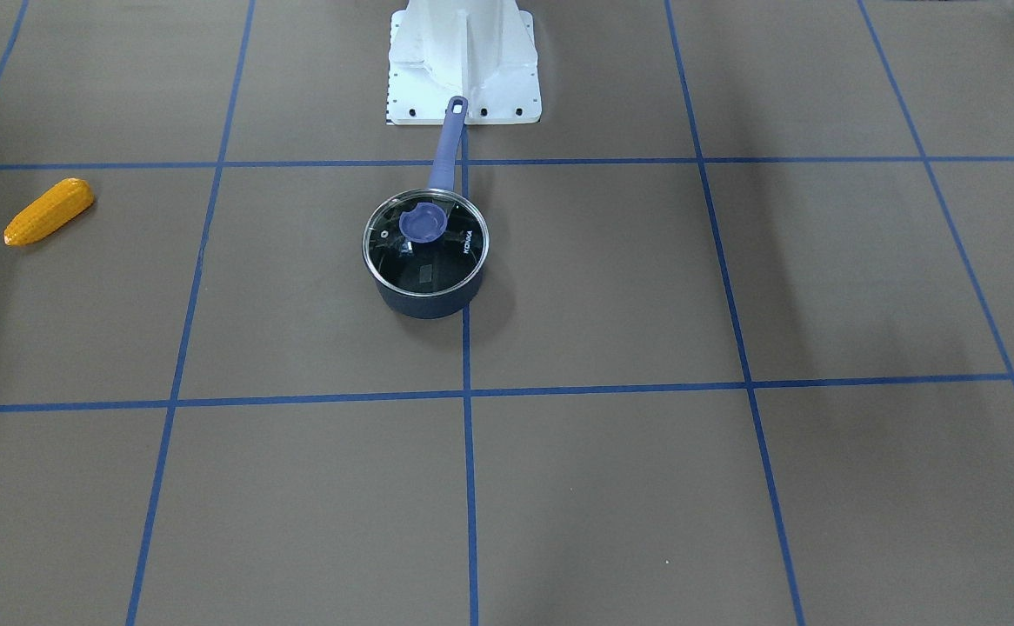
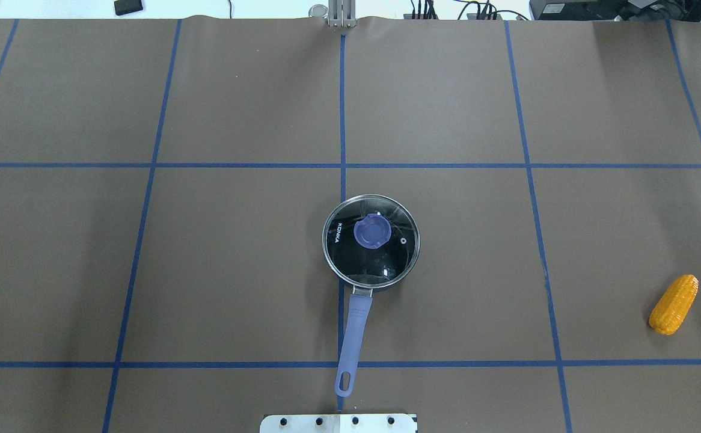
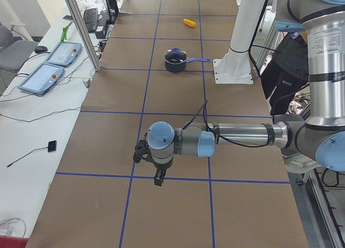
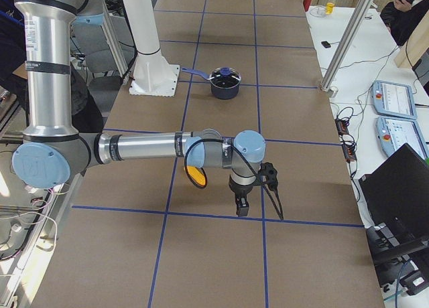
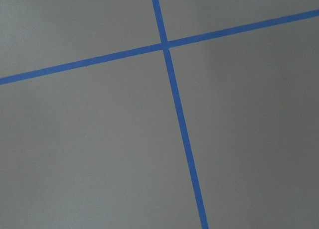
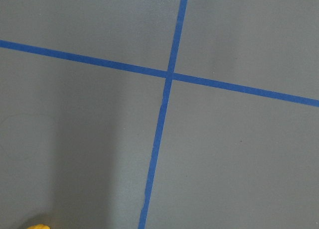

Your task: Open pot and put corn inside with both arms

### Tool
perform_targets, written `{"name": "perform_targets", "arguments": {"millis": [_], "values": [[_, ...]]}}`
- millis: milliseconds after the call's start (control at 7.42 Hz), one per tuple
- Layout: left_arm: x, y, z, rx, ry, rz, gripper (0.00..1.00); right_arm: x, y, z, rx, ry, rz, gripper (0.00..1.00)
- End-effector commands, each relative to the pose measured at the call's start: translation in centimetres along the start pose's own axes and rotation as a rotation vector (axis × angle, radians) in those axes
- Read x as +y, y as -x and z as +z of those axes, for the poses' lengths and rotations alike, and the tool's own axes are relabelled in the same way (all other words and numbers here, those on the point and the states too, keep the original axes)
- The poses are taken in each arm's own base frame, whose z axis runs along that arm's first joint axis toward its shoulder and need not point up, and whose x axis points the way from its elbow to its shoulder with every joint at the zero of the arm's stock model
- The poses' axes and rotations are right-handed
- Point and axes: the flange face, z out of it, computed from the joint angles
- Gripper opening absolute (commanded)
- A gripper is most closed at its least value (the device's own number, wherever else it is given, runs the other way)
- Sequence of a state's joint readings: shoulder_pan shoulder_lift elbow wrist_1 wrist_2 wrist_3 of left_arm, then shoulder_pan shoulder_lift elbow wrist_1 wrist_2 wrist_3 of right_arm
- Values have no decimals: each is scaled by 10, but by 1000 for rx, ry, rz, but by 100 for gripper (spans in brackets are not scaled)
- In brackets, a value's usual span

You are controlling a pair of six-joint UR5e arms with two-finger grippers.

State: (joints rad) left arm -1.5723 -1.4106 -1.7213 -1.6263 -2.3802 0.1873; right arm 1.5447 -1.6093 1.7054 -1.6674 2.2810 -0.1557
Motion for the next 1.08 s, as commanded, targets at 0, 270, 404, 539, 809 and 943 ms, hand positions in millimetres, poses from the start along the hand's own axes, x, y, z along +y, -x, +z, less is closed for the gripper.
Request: {"name": "perform_targets", "arguments": {"millis": [0,270,404,539,809,943], "values": [[-2,-4,-4,-1,-9,6,99,-1,0,-1,0,-2,-1,100],[-6,-13,-14,-6,-26,21,99,-7,5,-7,4,-15,-16,100],[-14,-33,-31,2,-73,75,99,-15,8,-14,26,-59,-53,100],[-20,-47,-45,2,-125,130,99,-21,6,-13,36,-120,-103,100],[-73,-61,-53,-6,-286,339,99,-33,21,-25,19,-201,-81,100],[-54,-54,-40,19,-333,392,99,-39,30,-36,20,-287,-145,100]]}}
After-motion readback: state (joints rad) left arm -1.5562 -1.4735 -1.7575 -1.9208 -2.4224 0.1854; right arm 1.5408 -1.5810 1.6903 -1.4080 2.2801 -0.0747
